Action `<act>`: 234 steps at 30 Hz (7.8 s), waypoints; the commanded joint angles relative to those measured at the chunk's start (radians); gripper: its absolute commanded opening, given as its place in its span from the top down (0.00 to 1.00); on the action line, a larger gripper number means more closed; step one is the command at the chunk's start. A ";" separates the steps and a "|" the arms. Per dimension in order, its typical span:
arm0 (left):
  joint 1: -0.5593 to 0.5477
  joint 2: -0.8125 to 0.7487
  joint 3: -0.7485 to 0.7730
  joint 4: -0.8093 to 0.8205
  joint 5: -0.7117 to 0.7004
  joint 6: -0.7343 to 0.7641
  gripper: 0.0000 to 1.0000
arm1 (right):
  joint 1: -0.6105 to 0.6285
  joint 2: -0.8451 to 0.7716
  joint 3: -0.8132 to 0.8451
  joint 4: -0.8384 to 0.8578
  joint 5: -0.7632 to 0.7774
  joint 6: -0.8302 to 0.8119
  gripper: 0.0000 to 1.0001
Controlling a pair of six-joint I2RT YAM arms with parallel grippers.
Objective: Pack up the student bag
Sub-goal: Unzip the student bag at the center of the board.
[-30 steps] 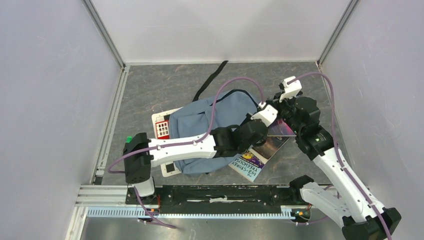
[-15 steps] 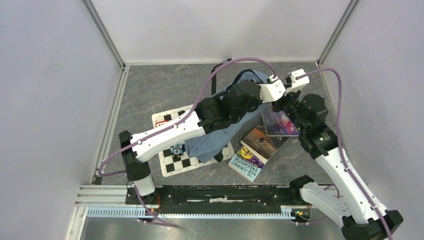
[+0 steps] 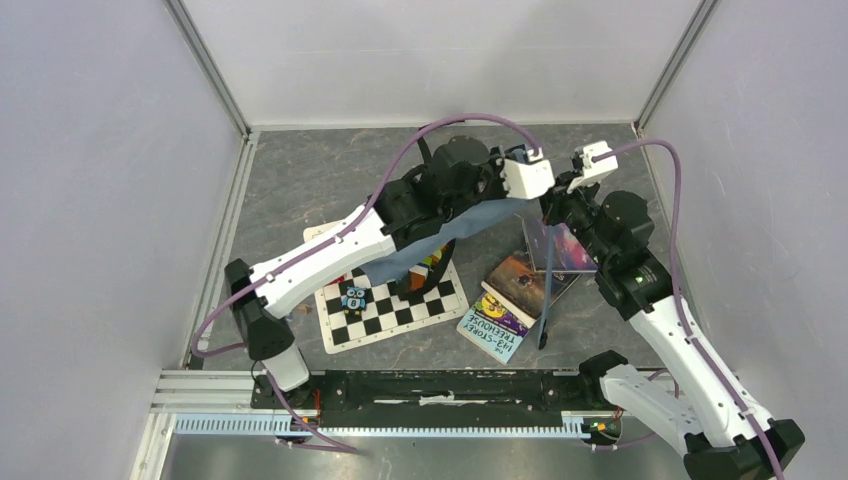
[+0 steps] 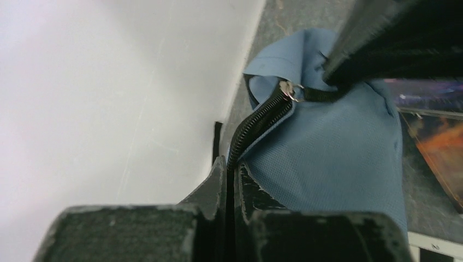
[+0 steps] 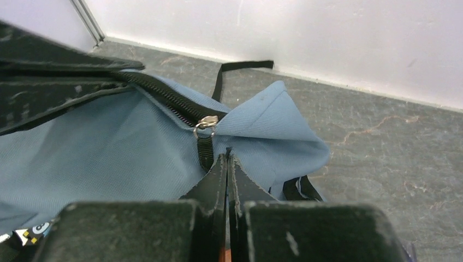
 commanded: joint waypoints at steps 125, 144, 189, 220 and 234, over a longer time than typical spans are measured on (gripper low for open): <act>-0.383 -0.151 -0.983 0.514 -0.077 -1.143 0.91 | 0.189 0.258 -0.100 -0.632 -0.159 -0.131 0.43; -0.399 -0.135 -0.940 0.475 -0.171 -1.187 0.94 | 0.273 0.212 -0.239 -0.540 -0.113 -0.035 0.61; -0.461 -0.169 -0.964 0.360 -0.195 -1.156 0.98 | 0.079 0.485 0.093 0.044 0.128 -0.178 1.00; -0.230 0.119 -0.437 0.216 -0.250 -1.434 0.41 | 0.073 0.436 0.097 -0.023 0.032 -0.153 1.00; -0.287 0.030 -0.582 0.391 -0.170 -1.192 0.98 | 0.019 0.661 0.263 -0.094 -0.161 -0.274 1.00</act>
